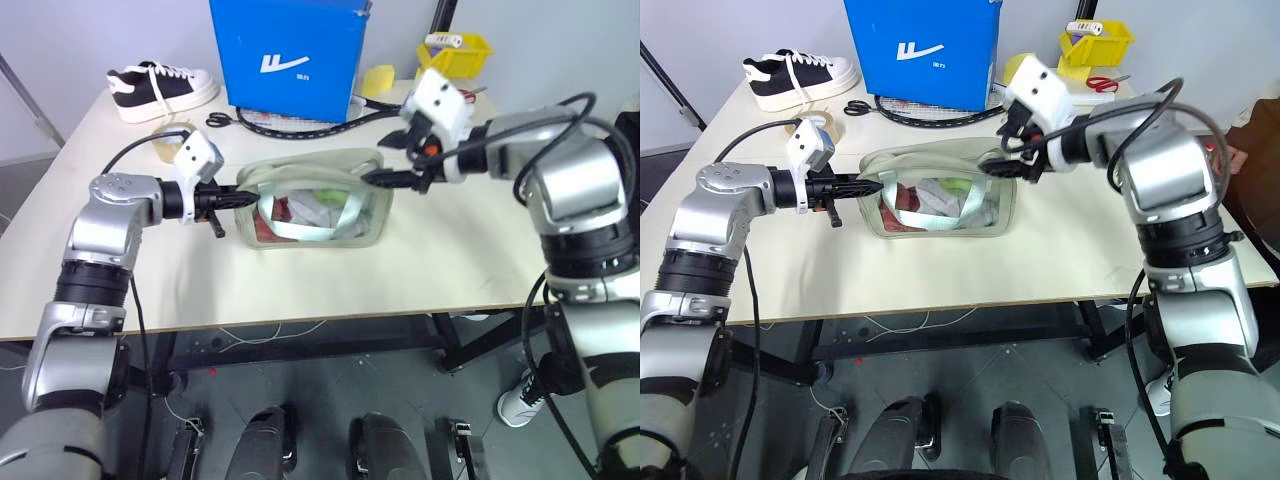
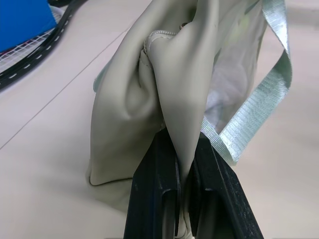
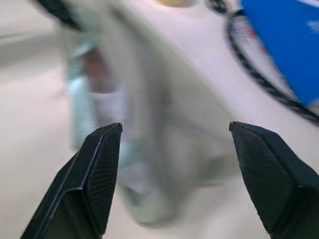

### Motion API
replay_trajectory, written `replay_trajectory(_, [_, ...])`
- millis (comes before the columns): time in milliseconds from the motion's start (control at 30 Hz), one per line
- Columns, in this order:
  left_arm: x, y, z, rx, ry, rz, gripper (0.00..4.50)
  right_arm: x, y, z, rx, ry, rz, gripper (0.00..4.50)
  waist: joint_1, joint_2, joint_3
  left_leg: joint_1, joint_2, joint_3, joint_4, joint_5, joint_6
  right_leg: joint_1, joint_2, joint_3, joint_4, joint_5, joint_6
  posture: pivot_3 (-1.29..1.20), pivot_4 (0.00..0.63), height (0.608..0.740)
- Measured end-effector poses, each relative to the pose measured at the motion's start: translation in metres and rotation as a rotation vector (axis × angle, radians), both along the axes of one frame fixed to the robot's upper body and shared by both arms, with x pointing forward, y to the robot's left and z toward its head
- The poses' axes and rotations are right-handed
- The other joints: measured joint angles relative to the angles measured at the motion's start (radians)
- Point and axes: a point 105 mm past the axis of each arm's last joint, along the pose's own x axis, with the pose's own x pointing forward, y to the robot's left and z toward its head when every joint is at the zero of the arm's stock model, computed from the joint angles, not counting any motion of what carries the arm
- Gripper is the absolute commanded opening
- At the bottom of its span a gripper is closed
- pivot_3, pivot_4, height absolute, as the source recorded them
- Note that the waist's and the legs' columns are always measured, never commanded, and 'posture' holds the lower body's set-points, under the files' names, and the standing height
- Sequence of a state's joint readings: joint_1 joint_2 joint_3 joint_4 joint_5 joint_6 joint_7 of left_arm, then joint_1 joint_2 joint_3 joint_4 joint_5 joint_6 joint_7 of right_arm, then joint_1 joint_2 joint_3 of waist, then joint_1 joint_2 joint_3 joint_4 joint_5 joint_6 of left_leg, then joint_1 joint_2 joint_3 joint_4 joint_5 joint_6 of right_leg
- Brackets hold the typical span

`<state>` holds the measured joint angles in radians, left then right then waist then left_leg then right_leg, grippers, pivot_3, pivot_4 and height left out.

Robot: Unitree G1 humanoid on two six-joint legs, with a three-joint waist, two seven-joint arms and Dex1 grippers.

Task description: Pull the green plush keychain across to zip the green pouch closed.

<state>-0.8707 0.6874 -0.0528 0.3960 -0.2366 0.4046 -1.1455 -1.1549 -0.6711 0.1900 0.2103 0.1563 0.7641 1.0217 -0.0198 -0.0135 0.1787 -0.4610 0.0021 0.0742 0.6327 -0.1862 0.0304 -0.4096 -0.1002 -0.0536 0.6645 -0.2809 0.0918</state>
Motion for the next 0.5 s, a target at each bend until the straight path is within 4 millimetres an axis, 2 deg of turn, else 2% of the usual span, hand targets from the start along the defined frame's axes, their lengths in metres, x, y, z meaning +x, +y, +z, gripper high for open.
replay_trajectory(100, [-0.001, 0.000, 0.000, -0.002, 0.003, -0.009, 0.00, 0.014, 0.006, -0.013, 0.009, 0.022, -0.006, 3.70, 0.000, 0.000, 0.000, 0.000, 0.000, 0.001, 0.000, 0.000, 0.000, 0.000, 0.001, 0.000, 0.000, 0.000, 0.000, 0.00, 0.150, 0.740])
replay_trajectory(167, [-0.001, -0.001, 0.000, -0.004, 0.004, -0.013, 0.00, 0.019, 0.013, -0.020, 0.005, 0.024, 0.009, 3.18, 0.001, 0.000, 0.000, -0.001, 0.000, 0.001, 0.000, 0.000, 0.000, -0.001, 0.002, 0.000, 0.000, 0.000, 0.000, 0.00, 0.150, 0.740])
replay_trajectory(200, [-0.001, -0.001, 0.000, -0.004, 0.003, -0.015, 0.00, 0.021, 0.015, -0.021, -0.003, 0.010, 0.020, 2.85, 0.001, 0.000, 0.000, -0.001, 0.000, 0.001, 0.000, 0.000, 0.000, -0.001, 0.002, 0.000, 0.000, 0.000, 0.000, 0.00, 0.150, 0.740])
replay_trajectory(367, [-0.003, -0.002, 0.000, -0.005, 0.002, -0.019, 0.00, 0.017, 0.023, -0.028, -0.071, -0.039, 0.093, 0.19, 0.004, 0.000, 0.000, -0.001, 0.000, 0.002, 0.000, 0.000, 0.001, 0.000, 0.002, 0.000, 0.000, 0.000, 0.000, 0.00, 0.150, 0.740])
replay_trajectory(500, [-0.005, -0.001, -0.001, 0.000, 0.002, -0.019, 0.00, 0.011, 0.028, -0.044, -0.120, -0.040, 0.157, 0.08, 0.002, 0.000, 0.000, 0.000, 0.000, 0.002, 0.001, 0.000, 0.001, 0.000, 0.002, 0.000, 0.000, 0.000, 0.001, 0.00, 0.150, 0.740])
